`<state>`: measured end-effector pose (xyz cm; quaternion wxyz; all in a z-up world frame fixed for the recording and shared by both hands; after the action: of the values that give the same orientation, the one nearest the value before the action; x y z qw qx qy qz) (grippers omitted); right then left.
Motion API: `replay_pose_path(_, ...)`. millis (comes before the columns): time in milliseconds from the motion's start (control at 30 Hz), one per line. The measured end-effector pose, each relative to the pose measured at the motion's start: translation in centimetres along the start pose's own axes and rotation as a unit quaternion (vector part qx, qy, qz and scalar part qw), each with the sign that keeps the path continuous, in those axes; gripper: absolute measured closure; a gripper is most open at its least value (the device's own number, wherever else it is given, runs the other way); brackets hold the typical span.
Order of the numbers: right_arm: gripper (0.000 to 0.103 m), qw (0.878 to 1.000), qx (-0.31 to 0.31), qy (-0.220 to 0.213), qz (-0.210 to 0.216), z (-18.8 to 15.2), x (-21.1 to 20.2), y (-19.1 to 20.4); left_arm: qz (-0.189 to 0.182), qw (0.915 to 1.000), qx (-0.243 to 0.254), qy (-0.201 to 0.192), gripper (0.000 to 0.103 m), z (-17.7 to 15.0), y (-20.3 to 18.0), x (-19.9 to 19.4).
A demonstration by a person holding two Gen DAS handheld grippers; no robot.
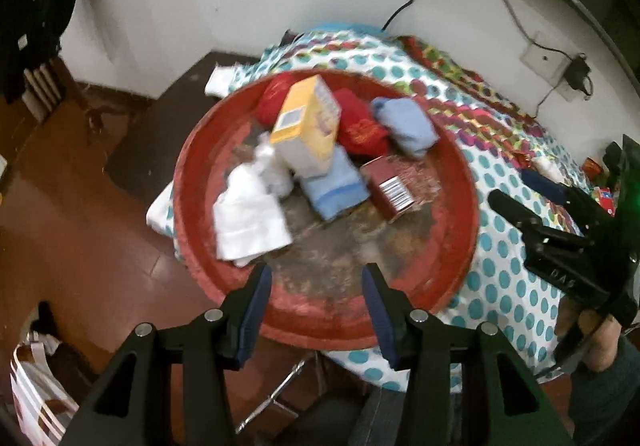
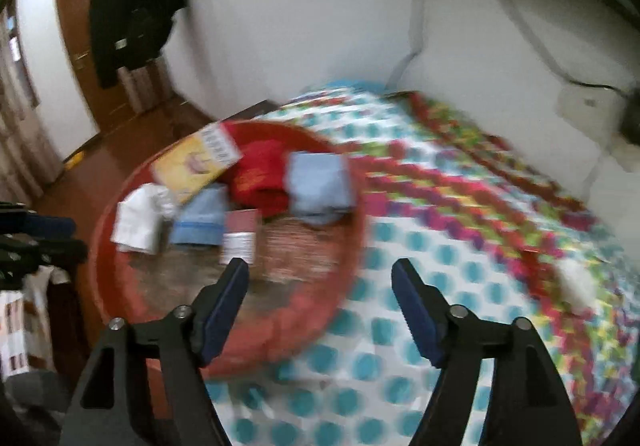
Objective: Organize objects
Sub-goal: 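Move the right tool to the white sock on the bed and grasp it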
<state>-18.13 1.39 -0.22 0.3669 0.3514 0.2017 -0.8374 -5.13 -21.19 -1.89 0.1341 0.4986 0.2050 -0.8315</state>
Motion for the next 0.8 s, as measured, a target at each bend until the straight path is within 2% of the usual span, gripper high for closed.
replay_pose_path(300,0.029,0.992,0.097,0.017,-0.075,-4.3,0.1,-10.4,0.005,0.9987,0.046,0.020,0.055,-0.3,-5.8,1.2)
replay_pose_path(500,0.029,0.982,0.141,0.025,-0.125,-6.6,0.2,-15.0,0.009,0.9955,0.086,0.038,0.055,-1.2,-9.5,2.4)
replay_pose_path(800,0.028,0.966,0.212,0.043,-0.139,-9.1,2.0,-19.4,0.011,0.9885,0.139,0.058,0.055,-2.3,-14.4,3.9)
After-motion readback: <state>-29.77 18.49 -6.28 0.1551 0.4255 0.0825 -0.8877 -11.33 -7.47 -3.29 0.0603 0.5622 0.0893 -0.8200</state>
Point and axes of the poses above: each gripper's, at about its wrist camera, not at the fingertips, and x roughly the way its jaws point, y to its left, z to its top, the point moved 1 cm from there along x, roughly the way its jaws point, and after that the axes turned 8 degrees about -z, right-handed, at the moved point
